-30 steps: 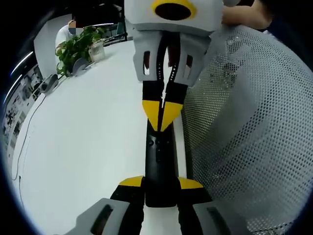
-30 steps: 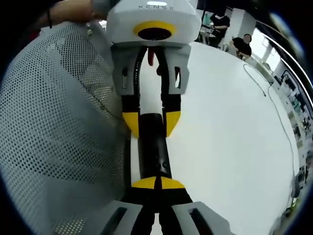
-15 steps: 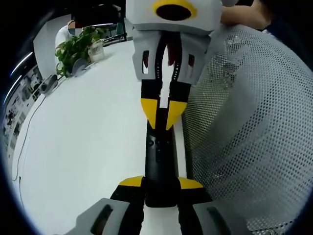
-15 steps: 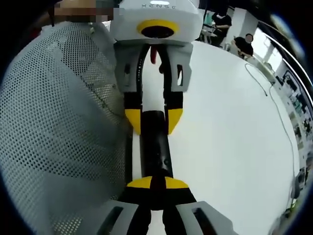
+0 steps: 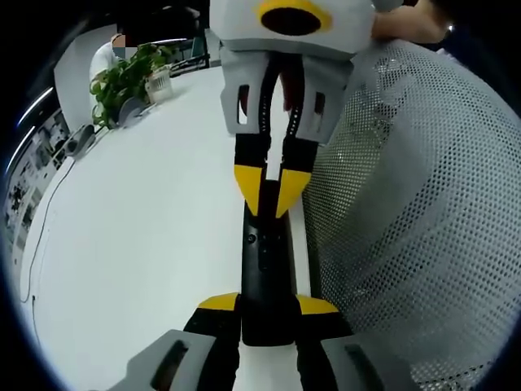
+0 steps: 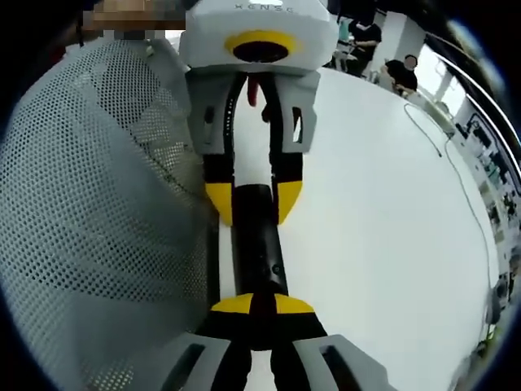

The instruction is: Press the specified remote control buttons in sequence, fully releasing each button before pressing the next.

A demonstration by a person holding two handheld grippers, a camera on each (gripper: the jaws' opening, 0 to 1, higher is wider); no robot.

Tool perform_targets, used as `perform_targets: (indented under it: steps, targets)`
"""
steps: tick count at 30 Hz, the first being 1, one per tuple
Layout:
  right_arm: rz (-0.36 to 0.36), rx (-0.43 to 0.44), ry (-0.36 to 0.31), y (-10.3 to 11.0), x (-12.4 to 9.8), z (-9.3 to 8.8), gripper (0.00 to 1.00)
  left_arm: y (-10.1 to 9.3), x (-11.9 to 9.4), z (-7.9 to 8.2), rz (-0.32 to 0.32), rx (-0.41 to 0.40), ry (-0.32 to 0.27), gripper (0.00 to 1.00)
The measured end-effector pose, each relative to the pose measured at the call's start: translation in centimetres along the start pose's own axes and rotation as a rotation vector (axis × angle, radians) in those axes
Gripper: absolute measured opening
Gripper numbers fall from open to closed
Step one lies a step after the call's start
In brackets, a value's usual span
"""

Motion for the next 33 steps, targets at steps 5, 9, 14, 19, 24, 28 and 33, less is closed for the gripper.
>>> perform_targets:
  steps: [5, 9, 14, 19, 24, 28, 33]
  targets:
    - [-0.002, -0.002, 0.002, 0.06, 0.01, 0.08, 0.03, -0.02, 0.00, -0.04, 0.000, 0.000, 0.002, 0.25]
    - [0.009, 0.016, -0.012, -0.05, -0.07, -0.02, 0.03, -0.04, 0.00, -0.04, -0.003, 0.001, 0.001, 0.25]
    - [0.013, 0.023, -0.018, -0.07, -0.09, -0.03, 0.02, -0.03, -0.01, -0.04, -0.004, 0.000, 0.000, 0.25]
    - [0.011, 0.024, -0.011, -0.12, -0.17, -0.25, 0.02, -0.01, -0.03, -0.03, -0.004, -0.004, -0.003, 0.25]
    - [-0.015, -0.033, 0.032, 0.00, -0.01, -0.15, 0.02, -0.02, -0.05, 0.00, -0.004, -0.004, -0.003, 0.25]
    - [-0.012, 0.005, 0.069, -0.17, 0.08, -0.07, 0.02, -0.03, -0.10, 0.00, -0.002, -0.008, -0.008, 0.24]
    - [-0.031, -0.016, 0.060, -0.03, -0.03, -0.16, 0.02, 0.00, -0.14, -0.01, 0.000, -0.003, -0.006, 0.25]
Point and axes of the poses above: the point that each gripper's makers call its tool centre point, and the gripper's own axes: x roughly forward along the fingers, y roughly to its left, z roughly out of its top, the point moved 1 cm from there along -x, roughly backward along the fingers, and after that the axes turned 9 degrees about y, right-handed, at the moved point
